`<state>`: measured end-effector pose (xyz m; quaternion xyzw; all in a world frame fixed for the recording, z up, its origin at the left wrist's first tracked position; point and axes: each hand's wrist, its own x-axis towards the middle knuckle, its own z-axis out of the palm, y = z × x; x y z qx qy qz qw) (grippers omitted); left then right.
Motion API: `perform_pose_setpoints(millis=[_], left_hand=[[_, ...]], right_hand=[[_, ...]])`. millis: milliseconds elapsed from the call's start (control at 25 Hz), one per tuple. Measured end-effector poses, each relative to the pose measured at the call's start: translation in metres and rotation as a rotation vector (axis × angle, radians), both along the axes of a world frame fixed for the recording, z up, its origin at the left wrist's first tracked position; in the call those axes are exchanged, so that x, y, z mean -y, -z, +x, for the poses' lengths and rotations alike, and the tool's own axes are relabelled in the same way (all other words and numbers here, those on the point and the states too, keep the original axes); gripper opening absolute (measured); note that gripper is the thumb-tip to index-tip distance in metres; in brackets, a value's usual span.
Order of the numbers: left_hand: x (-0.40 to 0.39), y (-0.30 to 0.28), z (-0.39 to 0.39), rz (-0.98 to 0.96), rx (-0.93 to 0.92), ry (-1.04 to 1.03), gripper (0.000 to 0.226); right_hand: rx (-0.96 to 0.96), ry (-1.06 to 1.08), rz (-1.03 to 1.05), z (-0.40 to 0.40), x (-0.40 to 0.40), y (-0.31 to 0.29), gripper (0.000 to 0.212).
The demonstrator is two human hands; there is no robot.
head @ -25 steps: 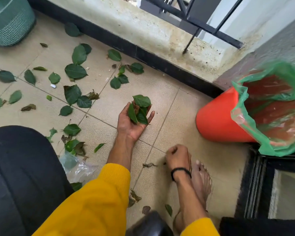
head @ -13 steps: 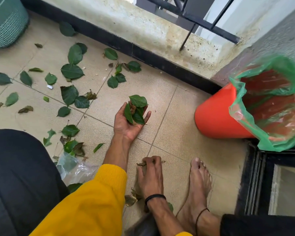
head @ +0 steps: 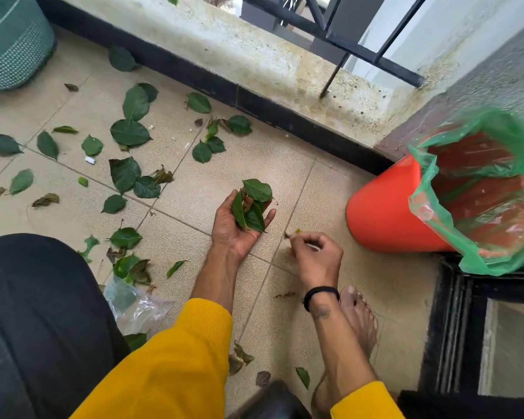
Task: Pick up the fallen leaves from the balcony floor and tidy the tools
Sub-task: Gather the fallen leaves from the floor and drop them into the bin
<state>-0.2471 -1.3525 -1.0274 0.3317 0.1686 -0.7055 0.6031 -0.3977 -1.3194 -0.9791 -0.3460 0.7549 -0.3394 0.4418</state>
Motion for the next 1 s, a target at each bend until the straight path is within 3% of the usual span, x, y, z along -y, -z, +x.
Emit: perform_pose_setpoints(millis=[120, 240, 400, 520, 680, 840, 1000], left_hand=[[0.023, -0.03, -0.017, -0.058, 0.062, 0.055, 0.04], [0.052, -0.089, -0.04, -0.138, 0.09, 0.126, 0.041], [0.087, -0.177, -0.082, -0.254, 0.14, 0.219, 0.039], [0.099, -0.231, -0.134, -0.349, 0.198, 0.424, 0.036], [0.109, -0.26, -0.201, -0.304, 0.315, 0.602, 0.051], [0.119, -0.271, -0.218, -0.266, 0.394, 0.772, 0.039], [0.128, -0.287, -0.176, -0.332, 0.493, 0.835, 0.041]], right_hand=[[0.045, -0.2, -0.162, 0.021, 0.028, -0.053, 0.006], [-0.214, -0.365, -0.314, 0.028, 0.049, -0.106, 0.007], [-0.271, -0.237, -0.471, -0.004, 0.07, -0.173, 0.007], [-0.245, -0.055, -0.51, -0.051, 0.079, -0.204, 0.007], [-0.218, 0.18, -0.345, -0.123, 0.097, -0.203, 0.009], [-0.331, 0.145, -0.066, -0.162, 0.112, -0.206, 0.015], [-0.499, 0.04, -0.06, -0.158, 0.119, -0.244, 0.028]])
